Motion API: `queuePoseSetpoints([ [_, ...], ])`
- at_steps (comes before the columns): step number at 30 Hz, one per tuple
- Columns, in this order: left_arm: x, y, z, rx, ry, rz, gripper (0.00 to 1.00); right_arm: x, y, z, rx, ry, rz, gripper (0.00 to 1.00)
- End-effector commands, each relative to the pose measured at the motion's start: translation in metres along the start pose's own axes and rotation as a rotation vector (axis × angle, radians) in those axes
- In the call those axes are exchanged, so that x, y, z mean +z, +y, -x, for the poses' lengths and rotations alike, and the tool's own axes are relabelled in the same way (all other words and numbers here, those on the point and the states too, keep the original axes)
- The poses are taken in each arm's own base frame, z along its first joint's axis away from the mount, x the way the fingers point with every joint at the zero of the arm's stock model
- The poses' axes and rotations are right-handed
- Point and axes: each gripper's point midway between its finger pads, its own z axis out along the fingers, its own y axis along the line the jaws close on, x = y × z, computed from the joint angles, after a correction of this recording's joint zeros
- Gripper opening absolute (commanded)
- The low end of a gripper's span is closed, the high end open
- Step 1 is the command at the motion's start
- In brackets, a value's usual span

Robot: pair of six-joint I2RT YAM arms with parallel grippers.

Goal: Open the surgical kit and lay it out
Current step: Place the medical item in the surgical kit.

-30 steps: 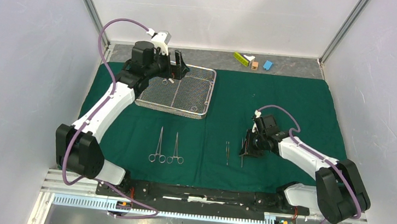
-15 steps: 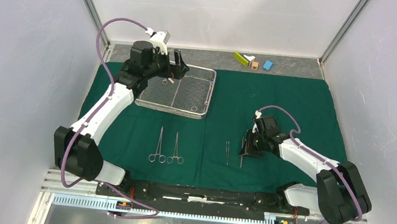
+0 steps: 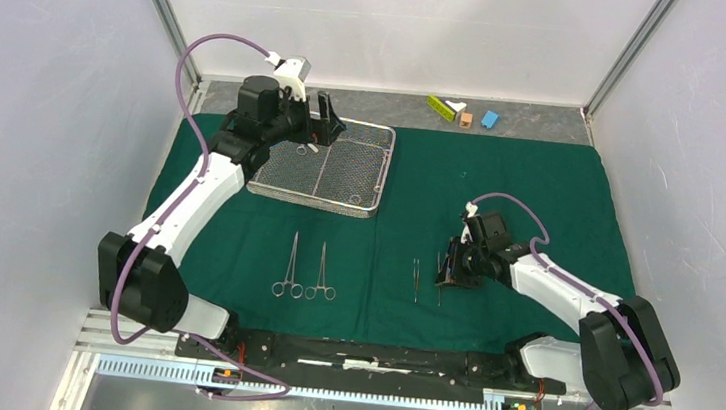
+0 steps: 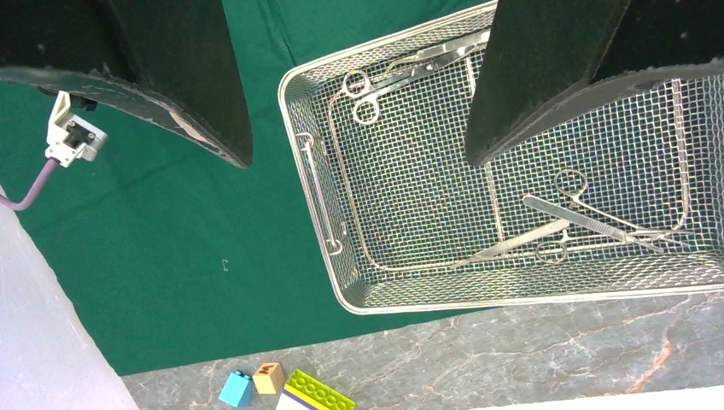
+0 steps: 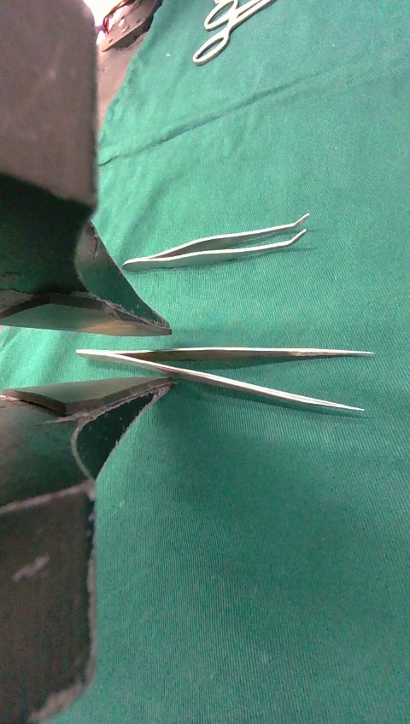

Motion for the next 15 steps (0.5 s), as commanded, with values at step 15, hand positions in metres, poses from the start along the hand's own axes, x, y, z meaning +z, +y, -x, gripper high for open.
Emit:
queuePoseSetpoints([
  [15,-0.026,0.02,0.037,0.034,-0.112,0.121,1.0,-0.063,0.023,0.097,-0.145,-0.308,0.011,0.64],
])
